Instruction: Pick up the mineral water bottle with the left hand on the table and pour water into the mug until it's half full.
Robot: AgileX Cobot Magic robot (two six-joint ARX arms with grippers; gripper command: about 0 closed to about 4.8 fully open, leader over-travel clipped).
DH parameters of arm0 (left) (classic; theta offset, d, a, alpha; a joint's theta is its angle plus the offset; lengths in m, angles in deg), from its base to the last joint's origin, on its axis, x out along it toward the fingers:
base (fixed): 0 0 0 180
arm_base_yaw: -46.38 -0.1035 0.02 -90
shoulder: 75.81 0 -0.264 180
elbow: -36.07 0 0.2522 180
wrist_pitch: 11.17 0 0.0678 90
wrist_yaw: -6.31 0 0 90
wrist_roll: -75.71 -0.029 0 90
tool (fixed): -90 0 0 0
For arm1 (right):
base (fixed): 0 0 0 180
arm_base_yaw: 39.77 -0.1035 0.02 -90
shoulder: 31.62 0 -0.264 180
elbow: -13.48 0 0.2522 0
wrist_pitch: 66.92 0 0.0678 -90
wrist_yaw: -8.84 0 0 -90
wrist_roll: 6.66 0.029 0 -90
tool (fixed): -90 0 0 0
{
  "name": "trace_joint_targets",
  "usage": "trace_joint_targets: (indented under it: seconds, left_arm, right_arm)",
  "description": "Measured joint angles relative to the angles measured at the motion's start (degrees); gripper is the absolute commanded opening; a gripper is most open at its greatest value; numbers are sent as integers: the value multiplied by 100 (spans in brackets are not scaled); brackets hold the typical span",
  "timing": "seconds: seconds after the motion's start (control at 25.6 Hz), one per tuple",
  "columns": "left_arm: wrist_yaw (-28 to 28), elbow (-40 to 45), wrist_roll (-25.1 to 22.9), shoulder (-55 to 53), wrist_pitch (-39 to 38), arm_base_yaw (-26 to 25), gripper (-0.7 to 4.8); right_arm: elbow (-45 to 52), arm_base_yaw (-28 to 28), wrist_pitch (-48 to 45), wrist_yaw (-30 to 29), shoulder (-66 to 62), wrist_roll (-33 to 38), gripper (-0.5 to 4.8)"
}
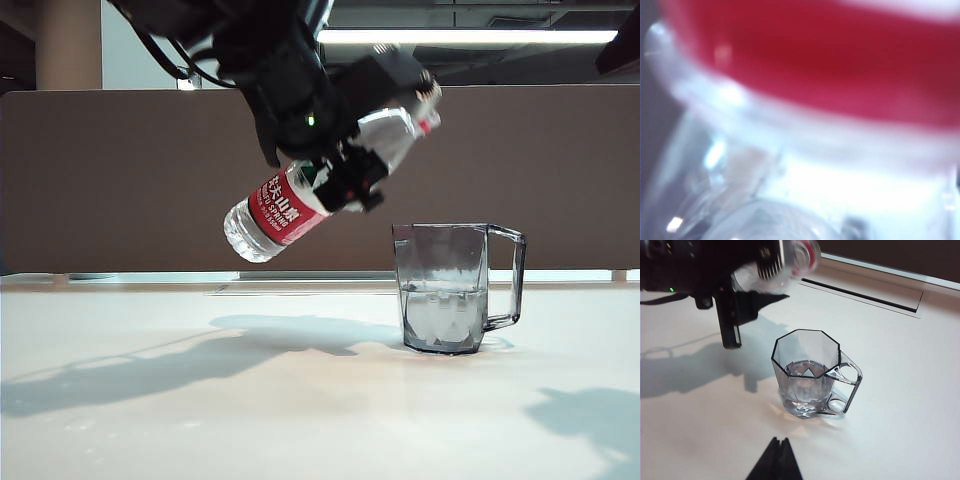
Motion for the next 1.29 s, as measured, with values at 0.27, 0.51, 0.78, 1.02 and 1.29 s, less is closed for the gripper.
trace_joint_targets:
  seconds: [0.27, 0.51, 0.78, 1.02, 1.29]
  left_arm:
    - [918, 0, 1965, 507, -640, -442, 268]
    - [1722, 20, 3145, 785, -796, -992, 268]
    - [2583, 87, 3729, 861, -758, -1414, 268]
    - [2616, 1156, 3928, 1200, 22, -1390, 268]
    - [2594, 1998, 4247, 1462, 813, -1390, 268]
  right_arm:
    - [0, 0, 2, -2, -2, 0, -2]
    - [0, 0, 0, -4, -2, 0, -2]
    - [0, 0, 0, -4, -2, 0, -2]
    - [0, 0, 0, -4, -2, 0, -2]
    - [0, 0, 0, -4, -2, 0, -2]
